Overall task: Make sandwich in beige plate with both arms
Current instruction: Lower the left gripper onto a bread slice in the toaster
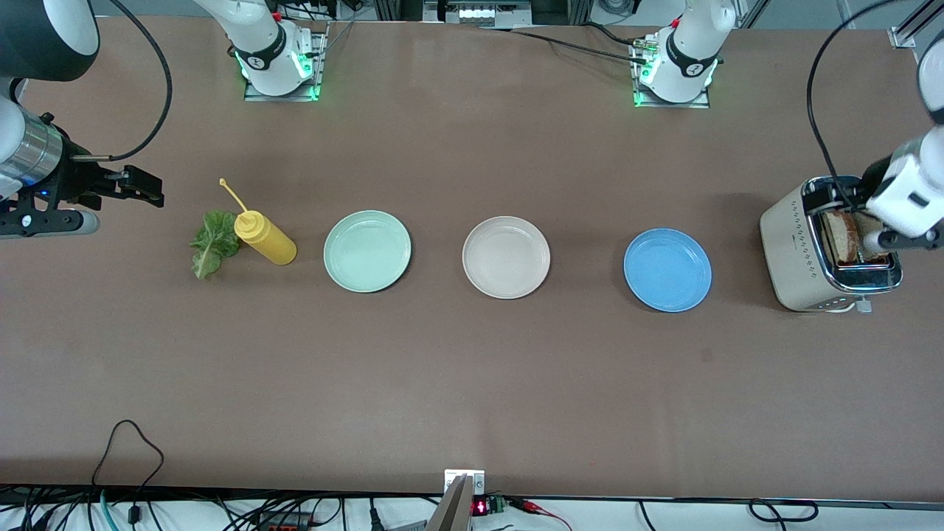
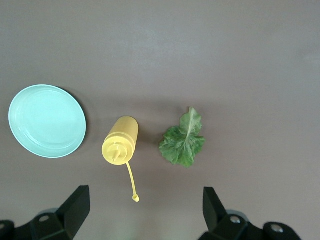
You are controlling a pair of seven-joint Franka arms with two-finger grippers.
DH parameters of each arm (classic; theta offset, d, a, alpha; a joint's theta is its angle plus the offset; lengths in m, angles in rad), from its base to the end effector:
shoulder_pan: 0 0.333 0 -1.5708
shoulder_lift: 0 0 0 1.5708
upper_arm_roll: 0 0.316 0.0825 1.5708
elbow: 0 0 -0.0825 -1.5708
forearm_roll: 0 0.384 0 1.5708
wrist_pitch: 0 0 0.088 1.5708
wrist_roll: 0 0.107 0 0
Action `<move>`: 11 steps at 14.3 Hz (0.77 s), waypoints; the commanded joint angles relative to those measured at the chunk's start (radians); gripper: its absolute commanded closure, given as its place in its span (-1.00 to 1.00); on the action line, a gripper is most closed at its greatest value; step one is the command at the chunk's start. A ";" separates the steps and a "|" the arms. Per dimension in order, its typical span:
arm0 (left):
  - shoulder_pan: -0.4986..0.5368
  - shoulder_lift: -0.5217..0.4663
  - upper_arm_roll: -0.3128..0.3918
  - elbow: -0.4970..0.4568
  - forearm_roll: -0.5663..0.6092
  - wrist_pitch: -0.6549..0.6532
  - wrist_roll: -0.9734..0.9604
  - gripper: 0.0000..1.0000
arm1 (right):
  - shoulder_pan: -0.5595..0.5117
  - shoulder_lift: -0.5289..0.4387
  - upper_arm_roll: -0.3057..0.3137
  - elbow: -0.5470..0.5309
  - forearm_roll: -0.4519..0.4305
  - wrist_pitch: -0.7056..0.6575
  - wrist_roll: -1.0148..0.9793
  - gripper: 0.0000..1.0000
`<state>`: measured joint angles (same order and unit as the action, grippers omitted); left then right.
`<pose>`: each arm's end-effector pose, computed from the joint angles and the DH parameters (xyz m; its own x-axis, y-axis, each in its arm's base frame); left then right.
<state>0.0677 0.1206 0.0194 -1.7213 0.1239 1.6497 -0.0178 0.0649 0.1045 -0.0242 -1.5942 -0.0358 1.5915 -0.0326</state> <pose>0.5749 0.0621 0.4924 0.9774 0.0936 -0.1894 0.0706 -0.9897 -0.1248 0.5821 0.0206 0.5558 0.9914 0.0736 -0.1082 0.0777 -0.9964 0.0345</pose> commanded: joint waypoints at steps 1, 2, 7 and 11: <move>0.063 0.063 -0.004 0.019 0.020 0.054 0.109 -1.00 | -0.008 -0.022 -0.003 -0.020 0.024 0.015 0.013 -1.00; 0.090 0.082 -0.004 0.017 0.013 0.067 0.145 -1.00 | -0.011 -0.020 -0.003 -0.018 0.024 0.018 0.010 -1.00; 0.142 0.155 -0.006 0.009 0.003 0.093 0.205 -1.00 | -0.013 0.000 -0.005 0.017 0.017 0.019 0.005 -1.00; 0.182 0.217 -0.006 0.009 0.005 0.116 0.207 -1.00 | -0.013 -0.002 -0.006 0.017 0.017 0.019 0.011 -1.00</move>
<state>0.2187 0.3101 0.0221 -1.7226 0.1267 1.7539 0.1652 0.0575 0.1053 -0.0311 -1.5857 -0.0309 1.6090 -0.0323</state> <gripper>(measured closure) 0.000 0.000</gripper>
